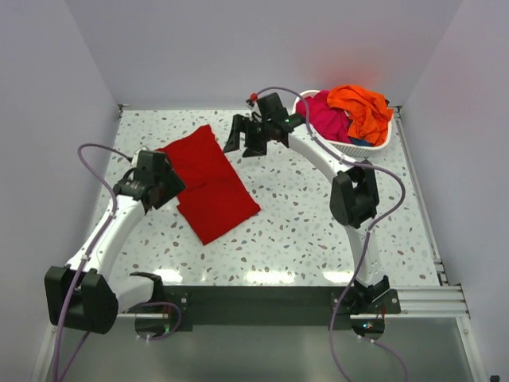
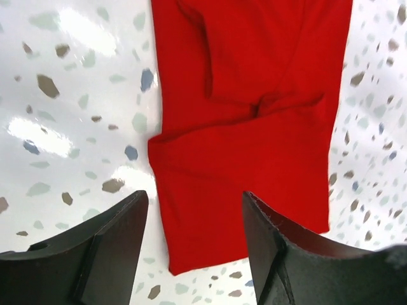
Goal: Fold and stack the t-shirts
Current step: Fold the tshirt
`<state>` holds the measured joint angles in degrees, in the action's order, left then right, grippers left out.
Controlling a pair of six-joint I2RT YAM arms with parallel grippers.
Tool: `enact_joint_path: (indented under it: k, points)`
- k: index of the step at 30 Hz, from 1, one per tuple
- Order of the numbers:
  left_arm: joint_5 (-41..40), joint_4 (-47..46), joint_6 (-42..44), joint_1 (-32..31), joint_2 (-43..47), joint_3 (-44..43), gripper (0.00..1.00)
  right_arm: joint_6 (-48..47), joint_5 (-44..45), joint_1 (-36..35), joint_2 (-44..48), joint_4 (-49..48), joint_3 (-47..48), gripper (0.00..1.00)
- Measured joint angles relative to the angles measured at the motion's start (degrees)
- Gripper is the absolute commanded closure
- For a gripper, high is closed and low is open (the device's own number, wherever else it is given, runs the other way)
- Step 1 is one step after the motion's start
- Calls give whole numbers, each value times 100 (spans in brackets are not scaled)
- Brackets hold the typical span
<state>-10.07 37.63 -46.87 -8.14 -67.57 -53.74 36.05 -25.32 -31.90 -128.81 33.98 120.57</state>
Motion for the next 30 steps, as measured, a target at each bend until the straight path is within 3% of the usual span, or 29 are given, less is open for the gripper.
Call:
enact_joint_path:
  k: [7,13,19,30]
  points:
    - [428,101,-63,-284,944,1165,33,-597,28,-50,807,0,-1873,19]
    - [632,50,-365,-984,1410,1740,32,-916,129,-55,981,101,-3071,20]
    - [868,-111,-654,-1156,1412,2304,30,-1034,190,-55,994,98,-3322,22]
    - [1228,-809,-831,-1237,1128,2728,30,-1128,186,-57,997,96,-3318,35]
